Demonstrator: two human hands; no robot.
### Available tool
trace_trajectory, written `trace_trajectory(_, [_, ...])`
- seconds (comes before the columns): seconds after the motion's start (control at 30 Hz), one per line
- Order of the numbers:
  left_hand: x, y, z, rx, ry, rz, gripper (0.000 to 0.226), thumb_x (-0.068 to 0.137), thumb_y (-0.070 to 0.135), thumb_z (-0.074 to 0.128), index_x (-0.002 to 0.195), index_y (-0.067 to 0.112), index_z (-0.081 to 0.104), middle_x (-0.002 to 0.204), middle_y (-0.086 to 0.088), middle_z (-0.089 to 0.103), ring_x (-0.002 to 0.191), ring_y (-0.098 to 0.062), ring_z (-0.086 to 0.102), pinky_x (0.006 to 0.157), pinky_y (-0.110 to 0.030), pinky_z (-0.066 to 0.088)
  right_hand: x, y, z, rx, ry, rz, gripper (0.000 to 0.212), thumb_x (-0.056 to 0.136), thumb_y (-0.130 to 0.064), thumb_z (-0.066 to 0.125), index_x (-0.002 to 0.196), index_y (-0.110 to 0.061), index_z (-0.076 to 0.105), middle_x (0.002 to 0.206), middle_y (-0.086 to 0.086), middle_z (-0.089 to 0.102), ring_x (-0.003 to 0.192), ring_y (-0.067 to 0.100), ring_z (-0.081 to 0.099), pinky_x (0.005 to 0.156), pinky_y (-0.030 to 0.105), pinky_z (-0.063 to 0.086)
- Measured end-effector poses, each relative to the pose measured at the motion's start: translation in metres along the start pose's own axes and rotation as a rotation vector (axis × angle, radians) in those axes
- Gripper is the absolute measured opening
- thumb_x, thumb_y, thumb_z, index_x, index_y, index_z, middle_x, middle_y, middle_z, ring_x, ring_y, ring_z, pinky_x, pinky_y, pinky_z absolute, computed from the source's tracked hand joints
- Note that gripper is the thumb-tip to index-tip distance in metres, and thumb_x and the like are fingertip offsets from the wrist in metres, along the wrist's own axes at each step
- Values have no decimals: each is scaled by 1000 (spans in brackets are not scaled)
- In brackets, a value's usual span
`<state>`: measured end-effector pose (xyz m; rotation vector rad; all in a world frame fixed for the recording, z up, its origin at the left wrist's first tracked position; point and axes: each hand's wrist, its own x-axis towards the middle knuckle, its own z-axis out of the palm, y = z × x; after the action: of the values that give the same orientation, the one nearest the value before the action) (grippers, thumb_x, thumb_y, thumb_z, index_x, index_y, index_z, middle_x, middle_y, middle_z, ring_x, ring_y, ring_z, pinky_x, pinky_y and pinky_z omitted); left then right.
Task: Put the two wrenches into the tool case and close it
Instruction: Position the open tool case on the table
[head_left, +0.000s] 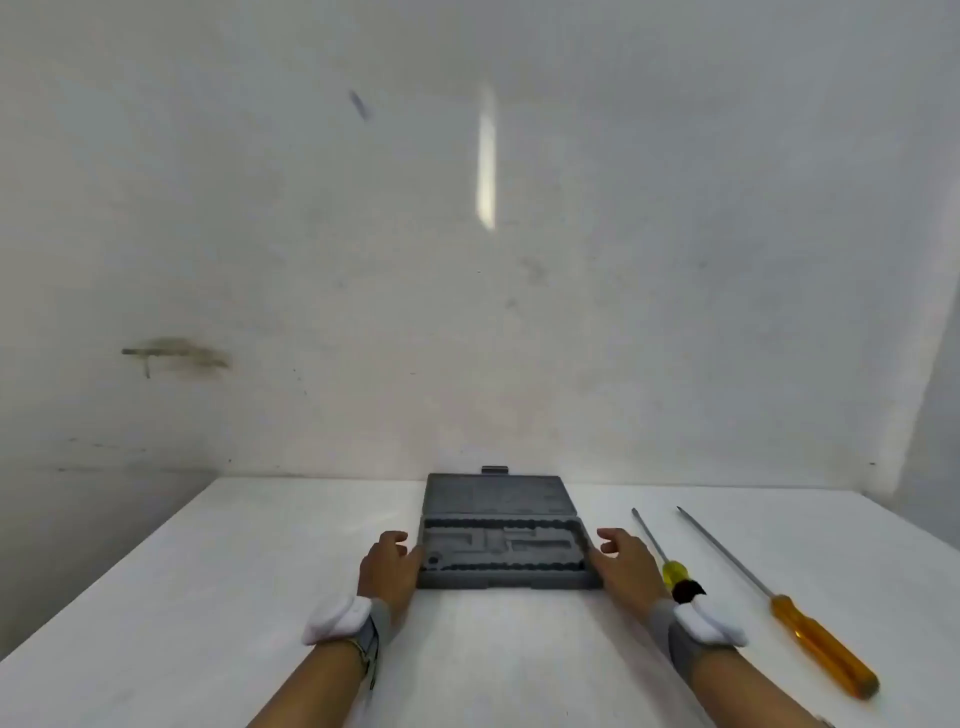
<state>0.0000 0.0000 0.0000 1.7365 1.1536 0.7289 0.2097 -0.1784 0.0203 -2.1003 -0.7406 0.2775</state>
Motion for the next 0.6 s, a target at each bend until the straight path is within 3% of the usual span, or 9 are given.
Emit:
trace_trajectory(0.17, [27,9,10,134,52,44,49,91,33,49,135,11,42,128,-14,57,119,-31,52,102,-38,40,28,-3,14,-80,-5,20,48,93,-28,53,136,-7,48,130,18,52,122,30,49,104,33,37])
trace_trajectory(0.4, [65,2,14,377,-12,39,46,94,42,36,138,28,42,136,-3,54,126,-26,48,105,-36,28,58,5,23,-175,-22,20,44,91,-27,51,133,-13,54,123,15,59,121,30,49,104,32,37])
trace_trajectory(0.6, [66,-4,16,321,39,66,40,93,41,37,128,37,54,133,-1,58,119,-27,54,100,-35,32,60,6,30,-143,0,-6,39,94,-27,46,131,-21,56,125,15,57,119,30,52,103,36,39])
